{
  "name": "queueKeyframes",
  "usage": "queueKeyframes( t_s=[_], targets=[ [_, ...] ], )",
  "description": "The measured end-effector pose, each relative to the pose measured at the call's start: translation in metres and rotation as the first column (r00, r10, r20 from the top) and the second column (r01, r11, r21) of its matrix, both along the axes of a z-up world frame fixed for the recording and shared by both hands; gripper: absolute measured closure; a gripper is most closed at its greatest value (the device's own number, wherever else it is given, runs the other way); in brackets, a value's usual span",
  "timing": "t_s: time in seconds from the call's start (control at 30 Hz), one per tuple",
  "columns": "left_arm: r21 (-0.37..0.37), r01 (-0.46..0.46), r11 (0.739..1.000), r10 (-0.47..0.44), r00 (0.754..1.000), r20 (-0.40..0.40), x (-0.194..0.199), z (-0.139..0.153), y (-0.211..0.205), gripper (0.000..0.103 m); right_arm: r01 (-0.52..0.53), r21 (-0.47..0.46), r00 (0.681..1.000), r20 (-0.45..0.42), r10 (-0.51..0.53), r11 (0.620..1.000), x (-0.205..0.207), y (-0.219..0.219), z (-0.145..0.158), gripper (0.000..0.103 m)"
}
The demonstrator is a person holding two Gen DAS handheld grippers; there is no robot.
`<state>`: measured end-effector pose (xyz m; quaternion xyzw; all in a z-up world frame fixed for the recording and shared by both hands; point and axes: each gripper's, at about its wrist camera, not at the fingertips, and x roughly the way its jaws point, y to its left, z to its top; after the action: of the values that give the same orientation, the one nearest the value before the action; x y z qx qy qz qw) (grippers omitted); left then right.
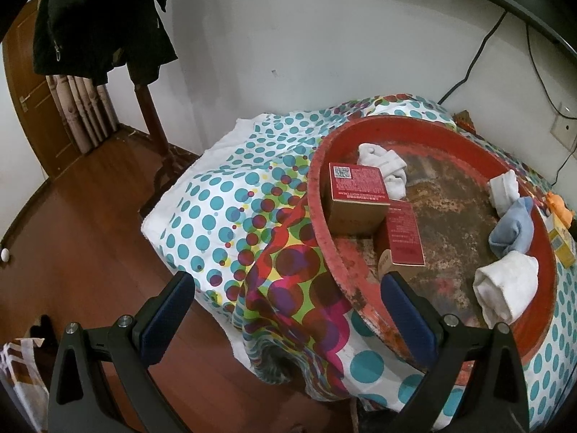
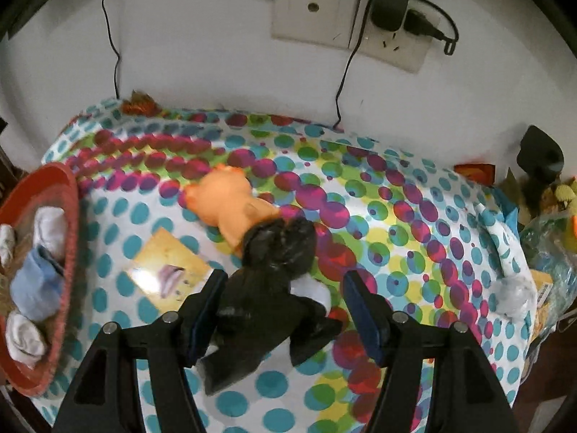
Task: Organize objects
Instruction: 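Grasp the black plastic bag with the right tool and lift it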
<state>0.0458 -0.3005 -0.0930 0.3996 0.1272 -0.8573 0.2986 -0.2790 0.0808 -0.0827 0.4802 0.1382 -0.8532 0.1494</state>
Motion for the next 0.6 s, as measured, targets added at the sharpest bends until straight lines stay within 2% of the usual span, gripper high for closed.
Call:
queueKeyframes(
  t_s=[0.07,0.1,0.13,0.17,0.2,0.3,0.5,0.6],
  targets=[
    [-0.004,0.002,1.000,-0.002,1.000,0.003,0.000,-0.001,0.002,0.000,-0.016,0.005,1.000,0.008,0.016,1.000,-0.001,0.000,-0.006,0.036],
    [-0.006,0.005,1.000,-0.004,1.000,0.006,-0.001,-0.002,0.003,0.000,-0.028,0.010,1.000,0.000,0.028,1.000,0.000,-0.002,-0.008,0.040],
    [-0.008,0.005,1.000,-0.005,1.000,0.008,-0.001,-0.002,0.003,0.000,-0.039,0.015,0.999,-0.009,0.039,0.999,0.001,-0.003,-0.009,0.046],
    [-0.011,0.005,1.000,-0.005,1.000,0.010,-0.001,-0.002,0.004,0.000,-0.058,0.024,0.998,-0.018,0.058,0.998,0.003,-0.007,-0.010,0.062],
    [-0.015,0.007,1.000,-0.007,1.000,0.011,-0.001,-0.003,0.005,0.000,-0.070,0.027,0.997,-0.015,0.071,0.997,0.004,-0.008,-0.011,0.070],
    [-0.028,0.007,1.000,-0.007,1.000,0.015,-0.002,-0.003,0.007,0.000,-0.076,0.009,0.997,-0.033,0.077,0.997,0.007,-0.008,-0.011,0.074],
    [-0.033,0.011,0.999,-0.010,1.000,0.023,-0.003,-0.003,0.009,0.000,-0.045,-0.138,0.997,-0.074,0.035,0.989,0.015,0.016,0.007,0.074],
    [-0.036,0.020,0.999,-0.019,1.000,0.025,-0.004,-0.003,0.012,0.000,-0.025,-0.173,0.993,-0.118,0.005,0.985,0.023,0.034,0.015,0.074]
  ],
)
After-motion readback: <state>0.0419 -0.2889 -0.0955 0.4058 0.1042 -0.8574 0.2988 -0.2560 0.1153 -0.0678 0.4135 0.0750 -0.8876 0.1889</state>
